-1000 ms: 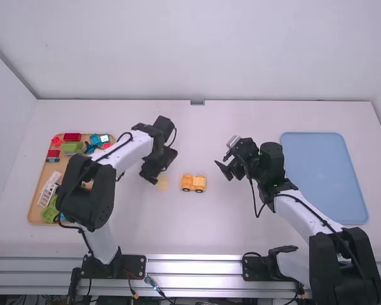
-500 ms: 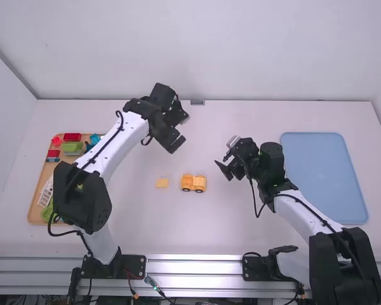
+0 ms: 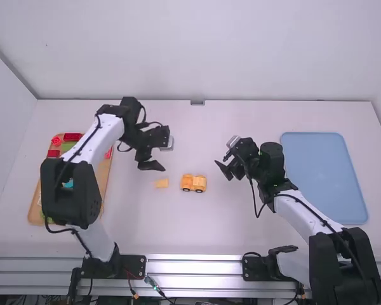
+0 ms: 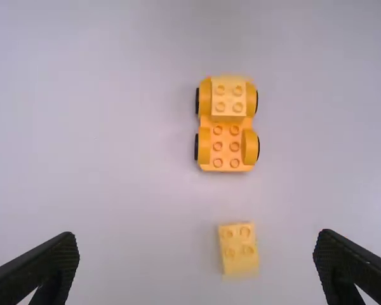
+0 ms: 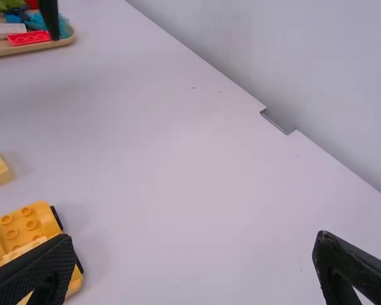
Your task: Assemble lego blocks to make yellow taxi
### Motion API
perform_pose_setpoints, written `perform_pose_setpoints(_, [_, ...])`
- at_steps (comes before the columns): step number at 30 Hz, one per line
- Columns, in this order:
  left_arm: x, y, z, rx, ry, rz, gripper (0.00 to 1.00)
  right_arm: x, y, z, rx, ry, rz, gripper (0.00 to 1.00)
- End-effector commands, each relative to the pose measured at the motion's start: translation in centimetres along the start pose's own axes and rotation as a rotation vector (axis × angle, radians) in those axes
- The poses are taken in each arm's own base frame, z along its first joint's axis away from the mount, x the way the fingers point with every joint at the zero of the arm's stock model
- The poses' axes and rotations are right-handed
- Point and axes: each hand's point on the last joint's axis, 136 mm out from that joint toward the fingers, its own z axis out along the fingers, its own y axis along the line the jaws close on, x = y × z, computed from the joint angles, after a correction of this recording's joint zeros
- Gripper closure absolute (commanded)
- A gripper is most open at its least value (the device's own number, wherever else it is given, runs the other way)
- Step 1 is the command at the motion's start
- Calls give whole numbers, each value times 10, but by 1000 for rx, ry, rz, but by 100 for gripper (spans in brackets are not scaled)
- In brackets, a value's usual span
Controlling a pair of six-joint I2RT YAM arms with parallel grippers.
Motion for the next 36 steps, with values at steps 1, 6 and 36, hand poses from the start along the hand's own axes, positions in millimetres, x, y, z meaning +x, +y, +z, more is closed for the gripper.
perform_pose_setpoints(1, [-12, -17, 5, 9, -251, 43, 1, -4, 2, -3, -3, -15, -1, 1])
perform_pose_setpoints(6, [15, -25, 20, -38, -328, -7, 1, -4, 3, -2, -7, -16, -3, 1])
perform_pose_setpoints(36, [101, -42, 94, -185, -204, -184, 22, -18, 24, 4, -55, -50, -73, 1])
